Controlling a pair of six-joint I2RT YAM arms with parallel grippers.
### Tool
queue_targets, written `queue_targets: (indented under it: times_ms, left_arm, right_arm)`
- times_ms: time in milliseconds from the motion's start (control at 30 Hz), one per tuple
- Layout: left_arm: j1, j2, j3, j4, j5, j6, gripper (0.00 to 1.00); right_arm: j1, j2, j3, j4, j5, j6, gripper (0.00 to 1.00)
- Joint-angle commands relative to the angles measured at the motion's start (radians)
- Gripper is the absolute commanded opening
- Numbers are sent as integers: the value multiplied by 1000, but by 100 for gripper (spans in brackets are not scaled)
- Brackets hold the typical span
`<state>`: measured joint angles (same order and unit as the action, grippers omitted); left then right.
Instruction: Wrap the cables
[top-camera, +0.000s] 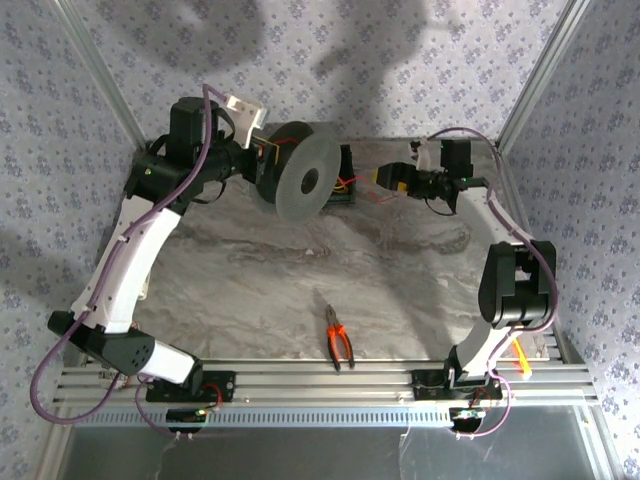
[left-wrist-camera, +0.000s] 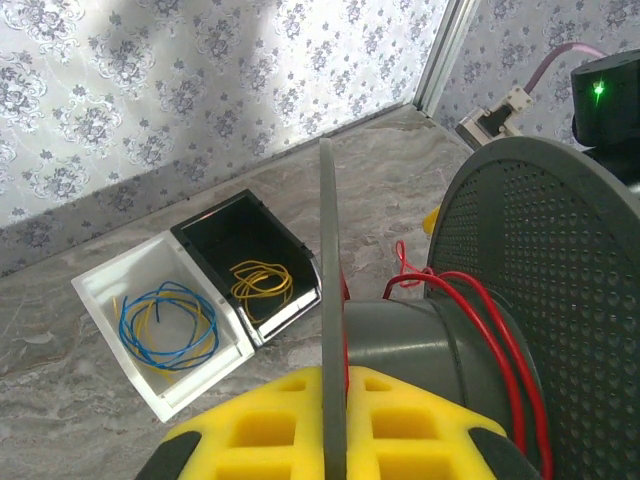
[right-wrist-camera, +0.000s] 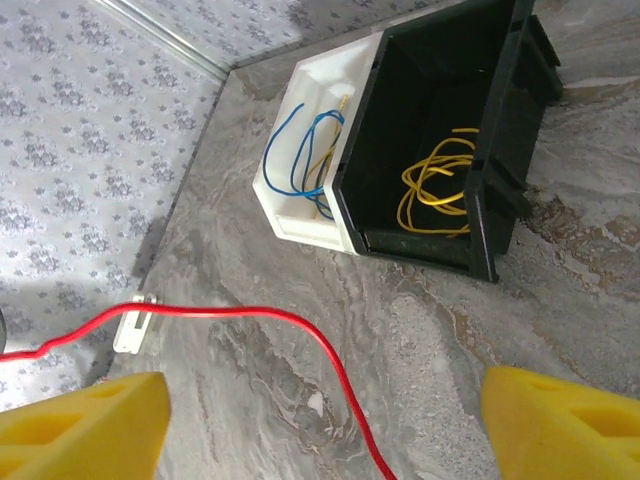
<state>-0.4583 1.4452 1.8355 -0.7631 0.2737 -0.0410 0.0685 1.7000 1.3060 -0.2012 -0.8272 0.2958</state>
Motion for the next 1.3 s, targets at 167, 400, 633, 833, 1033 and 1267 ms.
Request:
queue_targets:
  times_ms: [167,400,633,833,1033,1267]
  left_arm:
    - [-5,-43,24,58,16,4,0]
    - [-5,-40,36,56,16,5,0]
    - [-4,-40,45,56,19,2,0]
    - [-4,-39,53,54,22,-3,0]
    - [-5,-37,60,56,19,-6,0]
    - [17,-16,71,71,2,-45,0]
  right_arm:
    - [10,5,-24,-42,-1,-40,58]
    - [10,0,-43,-56,17,-50,50]
    - [10,18,-44,-75,53,-70,41]
    - [10,23,-33,-75,54,-67,34]
    - [10,21,-37,-71,46,-63,13]
    - [4,-25,-102,-46,19,-66,0]
